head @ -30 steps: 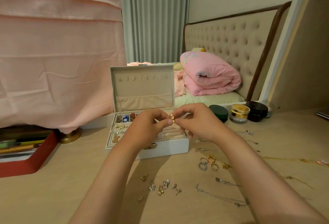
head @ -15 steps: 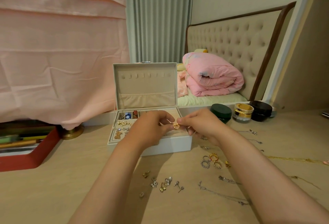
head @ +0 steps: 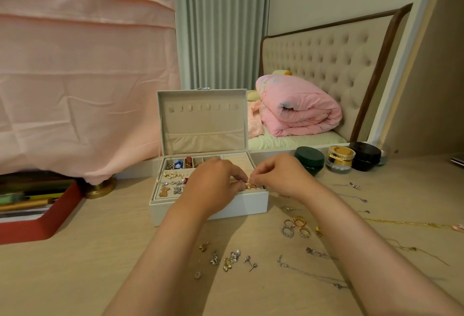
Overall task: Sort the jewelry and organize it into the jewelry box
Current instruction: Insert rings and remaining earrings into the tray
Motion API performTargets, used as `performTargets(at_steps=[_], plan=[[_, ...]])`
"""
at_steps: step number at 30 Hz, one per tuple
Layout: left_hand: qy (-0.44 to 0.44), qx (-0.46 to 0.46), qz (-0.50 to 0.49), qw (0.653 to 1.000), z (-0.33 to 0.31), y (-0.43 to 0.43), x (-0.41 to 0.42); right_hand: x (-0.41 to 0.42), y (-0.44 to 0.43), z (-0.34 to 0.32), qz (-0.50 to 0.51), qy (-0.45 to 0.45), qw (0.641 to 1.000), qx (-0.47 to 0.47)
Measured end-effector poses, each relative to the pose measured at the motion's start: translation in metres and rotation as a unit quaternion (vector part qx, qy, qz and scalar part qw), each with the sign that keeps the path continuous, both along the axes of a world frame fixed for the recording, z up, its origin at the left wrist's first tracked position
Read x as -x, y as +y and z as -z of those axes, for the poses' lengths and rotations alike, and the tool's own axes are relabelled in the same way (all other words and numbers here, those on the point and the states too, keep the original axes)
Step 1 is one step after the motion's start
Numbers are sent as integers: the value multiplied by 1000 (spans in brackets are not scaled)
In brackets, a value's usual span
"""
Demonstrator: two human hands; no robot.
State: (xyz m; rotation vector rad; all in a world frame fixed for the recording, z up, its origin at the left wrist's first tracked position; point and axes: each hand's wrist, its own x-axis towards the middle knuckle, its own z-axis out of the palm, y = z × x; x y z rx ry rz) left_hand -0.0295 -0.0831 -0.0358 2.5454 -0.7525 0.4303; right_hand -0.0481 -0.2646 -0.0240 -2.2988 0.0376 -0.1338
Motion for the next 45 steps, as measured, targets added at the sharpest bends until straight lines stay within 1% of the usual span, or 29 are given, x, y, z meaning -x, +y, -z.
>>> performTargets(at_steps=[7, 9, 11, 15, 16, 20, 22, 25, 27, 28, 30, 32, 35, 37, 39, 42, 45], plan=[[13, -11, 12, 1000, 0, -5, 2, 7, -6, -10, -51, 0, 995, 86], [8, -12, 8, 1000, -2, -5, 4, 11, -13, -19, -41, 8, 990, 134], [-3, -20, 8, 1000, -2, -5, 6, 16, -26, -31, -23, 25, 977, 212], [5, -31, 10, 999, -3, -7, 9, 26, -37, -39, -25, 141, 925, 352], [5, -34, 7, 999, -4, -7, 9, 27, -37, -37, -27, 165, 915, 368], [-16, -36, 2, 999, -5, -10, 11, 30, -31, -24, -36, 229, 900, 370], [-25, -26, 11, 999, -6, -12, 13, 30, -27, -19, -31, 229, 890, 393], [-34, -16, 18, 999, -7, -15, 15, 30, -25, -16, -24, 215, 888, 407], [-26, -3, 23, 999, -7, -16, 16, 30, -26, -17, -28, 208, 898, 386], [-14, 12, 27, 999, -7, -17, 16, 30, -27, -20, -26, 186, 910, 370], [33, 69, 37, 996, -9, -20, 18, 30, -29, -30, -3, 93, 938, 335], [93, 147, 53, 983, -11, -23, 19, 30, -26, -38, 14, -11, 965, 263], [141, 251, 58, 956, -14, -23, 19, 29, -15, -40, -9, -94, 989, 118], [146, 305, 42, 940, -17, -20, 17, 27, -9, -37, -15, -120, 992, 25], [156, 346, 30, 925, -19, -15, 16, 22, -6, -34, -21, -127, 990, -54], [171, 379, 23, 909, -19, -10, 14, 13, -2, -30, -43, -120, 988, -89], [158, 368, 9, 916, -15, -8, 9, 6, -1, -26, -47, -117, 988, -91]])
